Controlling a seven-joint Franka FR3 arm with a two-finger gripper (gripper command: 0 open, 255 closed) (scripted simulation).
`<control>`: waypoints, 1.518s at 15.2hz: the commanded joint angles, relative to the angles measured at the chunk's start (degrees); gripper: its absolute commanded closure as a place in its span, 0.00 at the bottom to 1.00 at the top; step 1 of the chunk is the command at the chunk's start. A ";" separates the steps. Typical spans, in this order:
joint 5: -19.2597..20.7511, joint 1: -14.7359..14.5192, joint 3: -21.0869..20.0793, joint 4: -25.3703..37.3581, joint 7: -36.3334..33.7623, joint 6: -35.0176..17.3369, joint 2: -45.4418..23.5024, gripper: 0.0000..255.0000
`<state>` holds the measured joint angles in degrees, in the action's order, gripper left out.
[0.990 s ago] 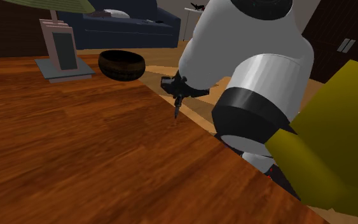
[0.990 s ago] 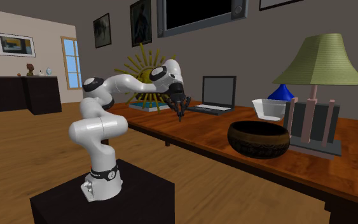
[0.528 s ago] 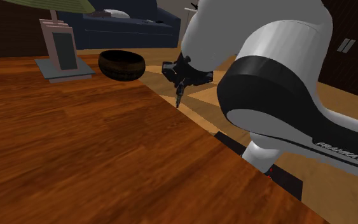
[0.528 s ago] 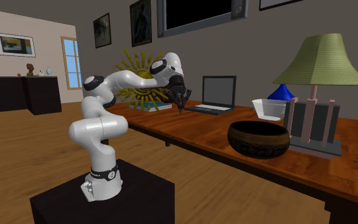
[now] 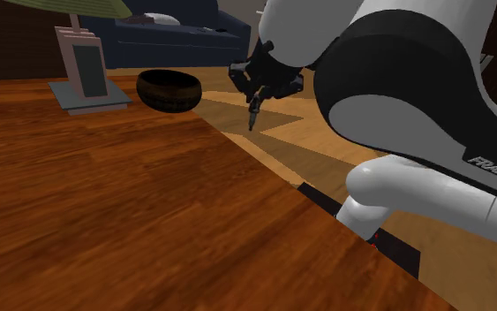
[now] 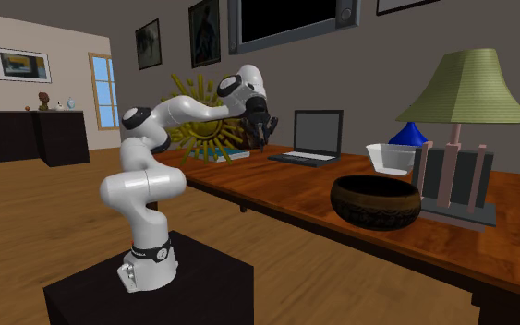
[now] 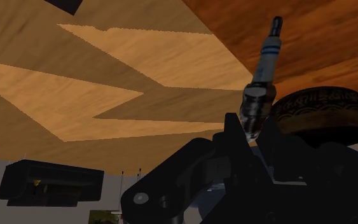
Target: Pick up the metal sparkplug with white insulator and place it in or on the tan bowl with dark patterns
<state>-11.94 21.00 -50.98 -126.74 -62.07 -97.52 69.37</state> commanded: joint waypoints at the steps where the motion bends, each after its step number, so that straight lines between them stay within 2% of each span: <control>1: 0.53 0.54 0.58 1.65 0.35 0.99 -0.58 1.00; 11: 2.93 3.09 3.17 9.29 2.28 5.22 -3.70 1.00; 17: 3.99 11.42 0.20 12.58 3.81 -1.81 -11.22 1.00; 23: 5.59 21.59 -5.09 18.67 4.57 -7.12 -19.36 1.00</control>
<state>-6.81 40.48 -55.20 -109.45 -57.89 -103.71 51.71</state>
